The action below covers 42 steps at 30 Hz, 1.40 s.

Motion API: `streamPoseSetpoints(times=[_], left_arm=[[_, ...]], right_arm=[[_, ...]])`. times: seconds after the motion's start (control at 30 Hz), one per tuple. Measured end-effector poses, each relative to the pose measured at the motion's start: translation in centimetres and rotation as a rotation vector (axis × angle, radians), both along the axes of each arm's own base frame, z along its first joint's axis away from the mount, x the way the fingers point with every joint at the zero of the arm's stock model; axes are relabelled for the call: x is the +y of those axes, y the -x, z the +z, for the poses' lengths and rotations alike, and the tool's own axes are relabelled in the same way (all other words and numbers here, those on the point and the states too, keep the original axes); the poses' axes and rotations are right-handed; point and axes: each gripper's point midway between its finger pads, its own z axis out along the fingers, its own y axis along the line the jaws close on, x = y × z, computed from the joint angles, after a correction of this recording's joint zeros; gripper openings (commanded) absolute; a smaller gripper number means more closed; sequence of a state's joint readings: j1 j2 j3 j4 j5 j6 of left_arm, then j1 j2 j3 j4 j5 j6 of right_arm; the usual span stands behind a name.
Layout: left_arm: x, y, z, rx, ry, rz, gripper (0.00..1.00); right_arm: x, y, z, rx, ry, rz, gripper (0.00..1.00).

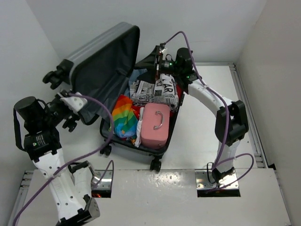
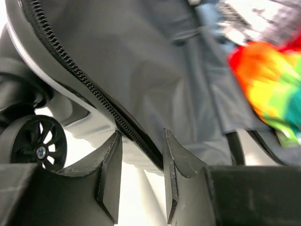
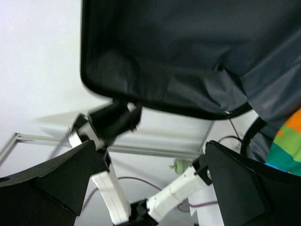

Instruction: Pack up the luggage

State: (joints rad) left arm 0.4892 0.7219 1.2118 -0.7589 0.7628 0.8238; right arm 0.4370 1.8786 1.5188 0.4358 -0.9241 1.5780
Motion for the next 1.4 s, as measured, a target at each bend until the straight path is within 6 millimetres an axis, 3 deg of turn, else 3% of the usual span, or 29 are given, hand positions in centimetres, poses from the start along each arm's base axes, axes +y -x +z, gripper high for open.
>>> streamPoseSetpoints(times=[0.2,0.37,0.47,0.53,0.6,0.7,0.73,0.8,0.83,0.93,1.03,1.07,1.17,1.3,1.4], left_arm=[[-5.4,3.7,-2.0,-0.034,-0.323,-0.386,0.00],[-9.3,6.7,-3.1,-0.196,-0.508,-0.602,0.03],[-10.6,7.4,-4.3,-0.237,-0.496,-0.684,0.08],[-11.4,7.7,-4.9,-0.257,-0.461,-0.735,0.21],[-12.2,7.9,-4.9,-0.290,-0.428,-0.776,0.42],[-13.3,8.6,-4.1,-0.353,-0.391,-0.835,0.85],[-13.5,8.7,-3.8,-0.375,-0.389,-0.847,0.90],[-13.8,8.7,-3.0,-0.426,-0.406,-0.865,1.00],[-13.9,8.7,-2.5,-0.456,-0.426,-0.868,1.00],[-14.0,8.9,-0.3,-0.528,-0.486,-0.868,1.00],[-13.7,9.1,3.7,-0.572,-0.537,-0.828,1.00],[-13.4,8.9,5.0,-0.572,-0.552,-0.797,0.99],[-11.8,7.5,7.6,-0.515,-0.511,-0.708,0.97],[-6.4,1.9,7.1,-0.297,-0.229,-0.454,1.00],[-1.5,-3.6,5.8,-0.142,0.082,-0.236,1.00]], right_arm=[[0.2,-0.7,2.4,-0.021,-0.032,-0.035,1.00],[-1.5,-1.1,3.0,-0.108,-0.057,-0.026,0.86],[-5.4,-1.9,3.4,-0.205,-0.068,-0.034,0.73],[-9.5,-3.0,2.9,-0.223,-0.056,-0.096,0.68],[-14.3,-3.6,2.1,-0.216,-0.038,-0.184,0.68],[-21.3,-4.0,0.7,-0.203,0.008,-0.340,0.67],[-22.9,-3.8,0.5,-0.219,0.038,-0.376,0.70],[-25.1,-3.5,0.1,-0.249,0.115,-0.443,0.71],[-25.6,-3.3,0.1,-0.269,0.159,-0.469,0.71],[-25.6,-2.6,-0.1,-0.346,0.317,-0.514,0.66],[-25.1,-1.2,-1.9,-0.370,0.480,-0.551,0.53],[-25.0,-0.6,-3.1,-0.357,0.539,-0.561,0.46],[-25.5,0.8,-7.9,-0.256,0.699,-0.595,0.40],[-27.8,2.1,-15.0,-0.030,0.912,-0.669,0.24],[-28.2,3.0,-18.4,0.097,1.015,-0.697,0.15]])
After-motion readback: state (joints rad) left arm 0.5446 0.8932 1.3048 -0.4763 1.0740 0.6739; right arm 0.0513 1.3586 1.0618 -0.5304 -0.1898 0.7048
